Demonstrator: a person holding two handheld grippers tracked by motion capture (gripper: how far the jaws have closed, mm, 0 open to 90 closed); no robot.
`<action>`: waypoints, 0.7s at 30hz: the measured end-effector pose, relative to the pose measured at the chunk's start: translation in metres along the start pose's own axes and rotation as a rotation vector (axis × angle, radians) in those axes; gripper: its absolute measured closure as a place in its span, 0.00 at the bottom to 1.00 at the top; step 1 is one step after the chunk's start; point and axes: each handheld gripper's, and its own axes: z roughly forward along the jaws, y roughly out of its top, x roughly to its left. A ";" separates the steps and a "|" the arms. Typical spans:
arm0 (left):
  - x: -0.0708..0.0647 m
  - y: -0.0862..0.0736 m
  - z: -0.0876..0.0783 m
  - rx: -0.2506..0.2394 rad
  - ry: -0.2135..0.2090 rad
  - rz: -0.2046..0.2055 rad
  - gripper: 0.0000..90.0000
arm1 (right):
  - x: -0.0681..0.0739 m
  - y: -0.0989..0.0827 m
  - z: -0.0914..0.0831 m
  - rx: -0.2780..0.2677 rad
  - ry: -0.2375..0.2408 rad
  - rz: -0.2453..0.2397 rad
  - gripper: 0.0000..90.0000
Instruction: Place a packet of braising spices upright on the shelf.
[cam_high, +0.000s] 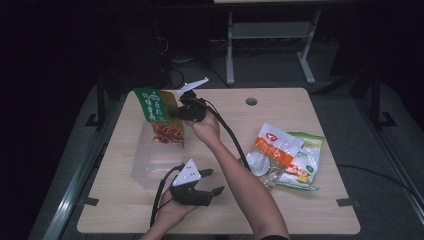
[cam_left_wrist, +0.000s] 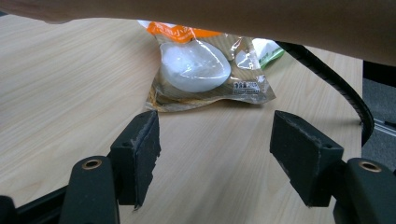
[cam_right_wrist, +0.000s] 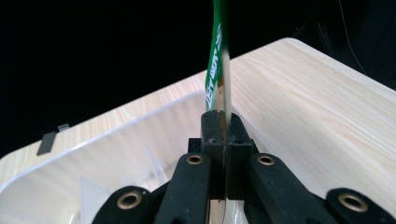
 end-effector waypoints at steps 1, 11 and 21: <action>0.000 0.000 0.000 0.001 -0.001 0.000 0.36 | -0.001 -0.001 -0.001 -0.002 -0.004 -0.002 0.99; 0.002 -0.001 0.000 0.003 0.007 -0.006 0.35 | -0.004 0.000 -0.009 0.038 -0.027 0.001 0.78; 0.000 -0.002 0.003 0.013 0.011 0.000 0.33 | -0.006 -0.001 -0.038 0.032 -0.012 0.019 0.55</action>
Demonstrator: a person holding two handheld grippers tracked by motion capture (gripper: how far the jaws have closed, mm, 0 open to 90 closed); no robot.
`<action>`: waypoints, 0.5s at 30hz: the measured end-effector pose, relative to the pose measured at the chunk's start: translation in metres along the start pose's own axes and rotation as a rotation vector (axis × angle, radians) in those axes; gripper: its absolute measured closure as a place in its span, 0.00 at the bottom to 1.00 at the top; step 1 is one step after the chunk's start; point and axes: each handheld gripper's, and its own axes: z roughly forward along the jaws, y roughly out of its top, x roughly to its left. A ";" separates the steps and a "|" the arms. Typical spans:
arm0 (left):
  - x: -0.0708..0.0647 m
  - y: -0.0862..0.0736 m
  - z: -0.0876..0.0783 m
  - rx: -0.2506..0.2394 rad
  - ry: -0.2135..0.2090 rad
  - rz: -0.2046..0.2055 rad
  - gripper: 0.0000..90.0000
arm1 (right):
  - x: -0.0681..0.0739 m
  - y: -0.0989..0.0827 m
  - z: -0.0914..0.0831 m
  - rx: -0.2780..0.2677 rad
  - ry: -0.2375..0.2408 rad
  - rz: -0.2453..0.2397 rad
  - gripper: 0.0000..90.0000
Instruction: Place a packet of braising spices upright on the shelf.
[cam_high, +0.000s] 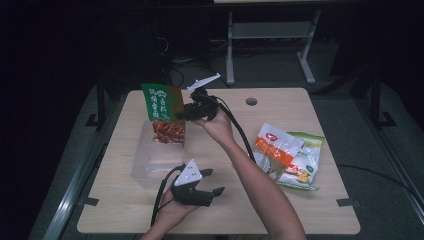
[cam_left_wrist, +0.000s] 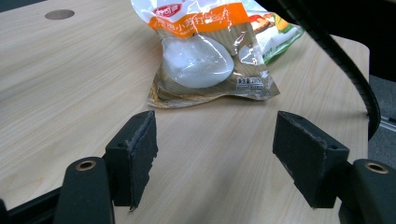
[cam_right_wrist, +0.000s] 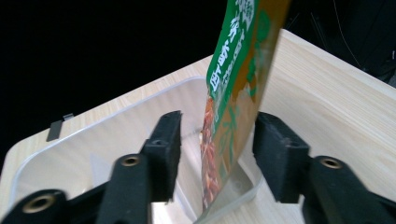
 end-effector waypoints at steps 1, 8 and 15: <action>0.000 0.000 0.000 0.001 -0.001 -0.004 0.33 | 0.000 0.000 -0.003 0.001 -0.001 0.000 0.53; -0.002 0.000 0.002 0.002 -0.003 -0.003 0.33 | 0.000 -0.011 -0.037 -0.009 -0.017 0.000 0.44; -0.004 0.000 0.005 0.011 -0.009 0.009 0.33 | 0.003 -0.030 -0.075 -0.025 -0.033 0.003 0.39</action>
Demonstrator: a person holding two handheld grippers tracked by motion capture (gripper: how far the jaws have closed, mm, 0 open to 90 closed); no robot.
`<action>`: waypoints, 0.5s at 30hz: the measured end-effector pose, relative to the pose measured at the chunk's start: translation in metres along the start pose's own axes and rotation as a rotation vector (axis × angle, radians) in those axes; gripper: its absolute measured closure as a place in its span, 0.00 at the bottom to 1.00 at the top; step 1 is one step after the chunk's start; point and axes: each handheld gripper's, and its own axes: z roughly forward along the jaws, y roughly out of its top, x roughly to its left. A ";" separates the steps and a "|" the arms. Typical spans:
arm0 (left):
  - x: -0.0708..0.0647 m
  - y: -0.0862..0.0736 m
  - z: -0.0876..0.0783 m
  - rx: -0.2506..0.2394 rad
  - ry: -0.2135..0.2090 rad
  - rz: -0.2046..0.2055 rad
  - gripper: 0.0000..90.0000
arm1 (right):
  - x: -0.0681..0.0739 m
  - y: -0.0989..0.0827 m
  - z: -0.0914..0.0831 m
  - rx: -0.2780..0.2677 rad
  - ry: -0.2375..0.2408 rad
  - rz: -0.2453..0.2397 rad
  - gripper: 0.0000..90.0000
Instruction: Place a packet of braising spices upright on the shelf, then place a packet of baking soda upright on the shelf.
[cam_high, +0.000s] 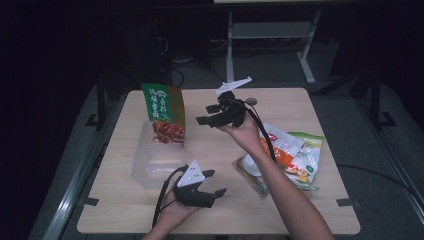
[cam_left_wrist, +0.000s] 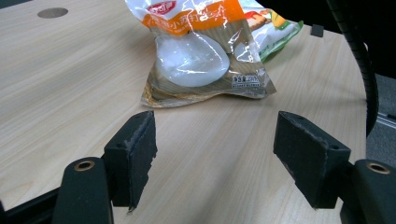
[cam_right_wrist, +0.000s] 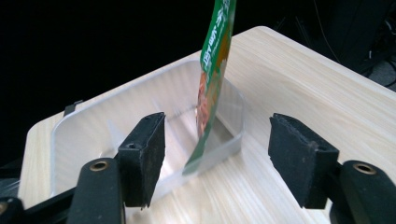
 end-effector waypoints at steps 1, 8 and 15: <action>0.000 0.000 0.000 0.000 -0.001 0.005 0.33 | 0.000 -0.004 -0.007 -0.001 -0.004 0.000 0.39; -0.002 0.000 0.004 0.010 -0.008 0.008 0.32 | -0.001 -0.034 -0.056 0.038 -0.052 0.004 0.36; -0.004 0.000 0.008 0.013 -0.015 0.022 0.32 | -0.006 -0.072 -0.098 0.060 -0.099 0.043 0.36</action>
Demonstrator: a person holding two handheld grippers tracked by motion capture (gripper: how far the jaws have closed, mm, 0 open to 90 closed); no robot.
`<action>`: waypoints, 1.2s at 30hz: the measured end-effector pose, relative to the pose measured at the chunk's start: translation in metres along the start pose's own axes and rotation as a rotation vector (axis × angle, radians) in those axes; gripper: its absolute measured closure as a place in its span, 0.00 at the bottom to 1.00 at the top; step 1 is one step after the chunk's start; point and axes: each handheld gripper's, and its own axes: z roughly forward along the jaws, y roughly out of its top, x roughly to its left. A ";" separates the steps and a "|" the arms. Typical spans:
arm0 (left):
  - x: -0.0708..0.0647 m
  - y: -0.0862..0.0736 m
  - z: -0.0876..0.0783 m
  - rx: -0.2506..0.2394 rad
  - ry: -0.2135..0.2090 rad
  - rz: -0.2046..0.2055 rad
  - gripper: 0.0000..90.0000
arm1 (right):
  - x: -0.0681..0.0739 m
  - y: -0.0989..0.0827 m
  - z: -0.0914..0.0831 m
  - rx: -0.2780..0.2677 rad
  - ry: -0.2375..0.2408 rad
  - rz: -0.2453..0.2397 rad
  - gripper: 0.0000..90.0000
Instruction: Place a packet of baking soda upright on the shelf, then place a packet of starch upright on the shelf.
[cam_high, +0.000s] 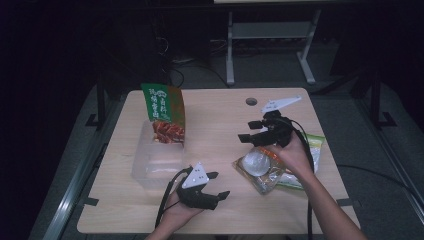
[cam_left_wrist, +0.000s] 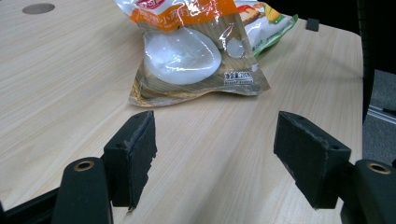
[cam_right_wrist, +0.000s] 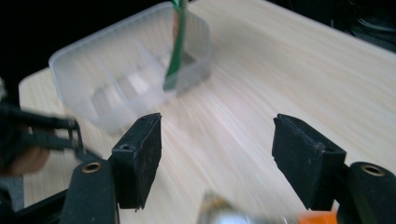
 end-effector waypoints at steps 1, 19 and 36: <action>0.000 0.000 0.000 -0.001 -0.001 0.000 0.32 | -0.001 -0.006 -0.004 0.002 -0.007 0.003 0.36; 0.001 0.001 -0.003 0.002 0.003 -0.001 0.32 | -0.005 -0.046 -0.029 0.045 -0.045 0.059 0.34; -0.001 0.002 -0.001 -0.007 -0.003 -0.001 0.32 | -0.006 -0.074 -0.055 0.064 -0.115 0.083 0.33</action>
